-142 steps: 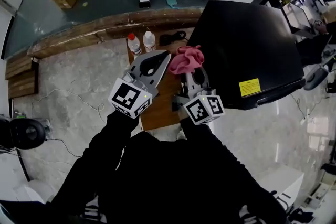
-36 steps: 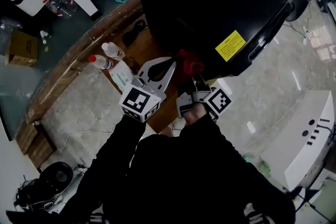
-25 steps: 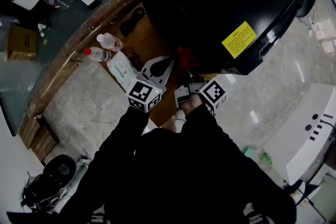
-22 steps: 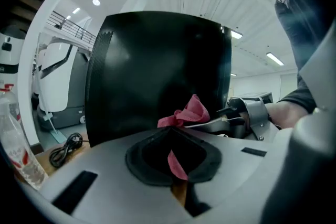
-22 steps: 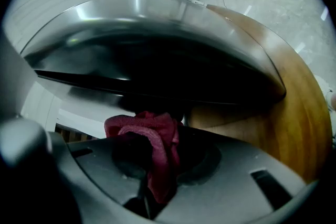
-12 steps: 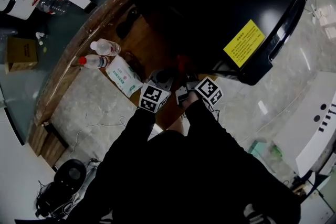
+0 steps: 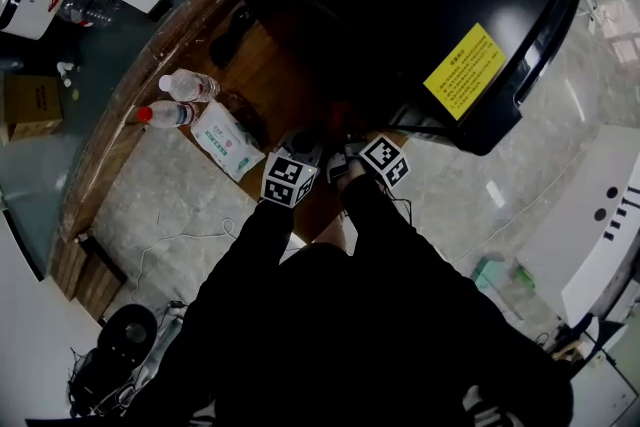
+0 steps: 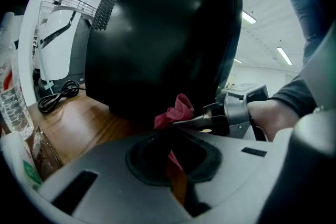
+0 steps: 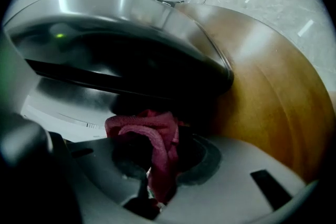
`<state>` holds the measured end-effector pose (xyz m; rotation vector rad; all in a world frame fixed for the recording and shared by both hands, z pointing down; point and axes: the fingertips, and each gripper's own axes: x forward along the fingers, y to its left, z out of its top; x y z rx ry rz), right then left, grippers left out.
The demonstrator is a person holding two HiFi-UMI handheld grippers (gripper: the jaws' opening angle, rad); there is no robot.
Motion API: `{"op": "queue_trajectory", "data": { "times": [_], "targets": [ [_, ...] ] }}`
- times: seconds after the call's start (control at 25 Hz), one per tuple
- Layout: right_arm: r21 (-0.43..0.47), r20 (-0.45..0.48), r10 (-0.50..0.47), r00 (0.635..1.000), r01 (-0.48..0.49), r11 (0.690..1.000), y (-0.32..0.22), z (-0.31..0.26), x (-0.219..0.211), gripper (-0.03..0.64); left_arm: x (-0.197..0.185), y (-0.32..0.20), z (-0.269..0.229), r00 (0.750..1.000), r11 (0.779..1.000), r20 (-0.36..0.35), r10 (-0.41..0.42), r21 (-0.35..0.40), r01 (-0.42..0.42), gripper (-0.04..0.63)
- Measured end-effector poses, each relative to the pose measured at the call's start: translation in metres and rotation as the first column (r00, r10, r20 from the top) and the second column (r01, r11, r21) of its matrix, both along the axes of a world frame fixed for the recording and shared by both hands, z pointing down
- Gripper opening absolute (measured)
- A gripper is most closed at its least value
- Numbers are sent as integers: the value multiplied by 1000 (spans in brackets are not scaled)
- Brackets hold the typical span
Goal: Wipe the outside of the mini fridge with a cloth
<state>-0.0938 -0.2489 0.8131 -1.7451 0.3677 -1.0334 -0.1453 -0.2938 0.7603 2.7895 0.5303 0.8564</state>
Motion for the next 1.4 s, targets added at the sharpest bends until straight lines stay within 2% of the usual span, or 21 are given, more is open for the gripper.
{"op": "queue_trajectory", "data": {
  "times": [0.08, 0.2, 0.32, 0.4, 0.48, 0.52, 0.64, 0.76, 0.84, 0.92, 1.0, 1.24, 1.32, 1.4],
  "targets": [
    [-25, -30, -55, 998, 55, 998, -2, -10, -4, 91, -3, 0, -11, 1000, 1000, -20, 0, -5, 0, 5],
    [-61, -151, -196, 969, 189, 980, -9, -51, -16, 91, -9, -11, -42, 997, 998, -65, -48, -38, 45, 5],
    [-70, -271, -320, 908, 313, 947, -12, -105, -36, 91, -23, -20, -80, 988, 992, -109, -108, -70, 101, 5],
    [-110, -350, -389, 852, 375, 920, -4, -141, -48, 87, -35, -13, -111, 983, 991, -142, -115, -89, 103, 5],
    [-190, -439, -469, 767, 430, 882, 8, -183, -56, 87, -48, 2, -147, 979, 991, -176, -107, -101, 91, 5],
    [-244, -485, -510, 710, 451, 859, 15, -205, -58, 87, -54, 11, -166, 976, 991, -194, -104, -104, 85, 5],
    [-398, -610, -614, 501, 476, 784, 33, -268, -61, 87, -67, 35, -219, 959, 991, -260, -113, -105, 88, 5],
    [-476, -685, -656, 316, 488, 732, 50, -319, -65, 87, -72, 56, -263, 940, 989, -310, -139, -96, 115, 5],
    [-515, -711, -671, 210, 494, 701, 60, -345, -69, 87, -73, 69, -288, 929, 988, -337, -152, -84, 131, 5],
    [-552, -721, -681, 129, 486, 677, 72, -365, -74, 87, -75, 82, -308, 917, 987, -365, -160, -81, 140, 6],
    [-566, -733, -676, 78, 481, 670, 81, -383, -78, 87, -77, 92, -324, 907, 986, -386, -168, -78, 150, 5],
    [-581, -750, -661, -9, 488, 652, 107, -411, -87, 87, -92, 121, -350, 895, 988, -427, -130, 24, 155, 5],
    [-591, -751, -659, -49, 495, 637, 109, -417, -91, 87, -93, 126, -358, 890, 987, -436, -134, 18, 157, 5],
    [-594, -749, -658, -72, 513, 620, 110, -420, -95, 87, -94, 128, -363, 884, 987, -445, -144, 6, 164, 5]
  ]
}}
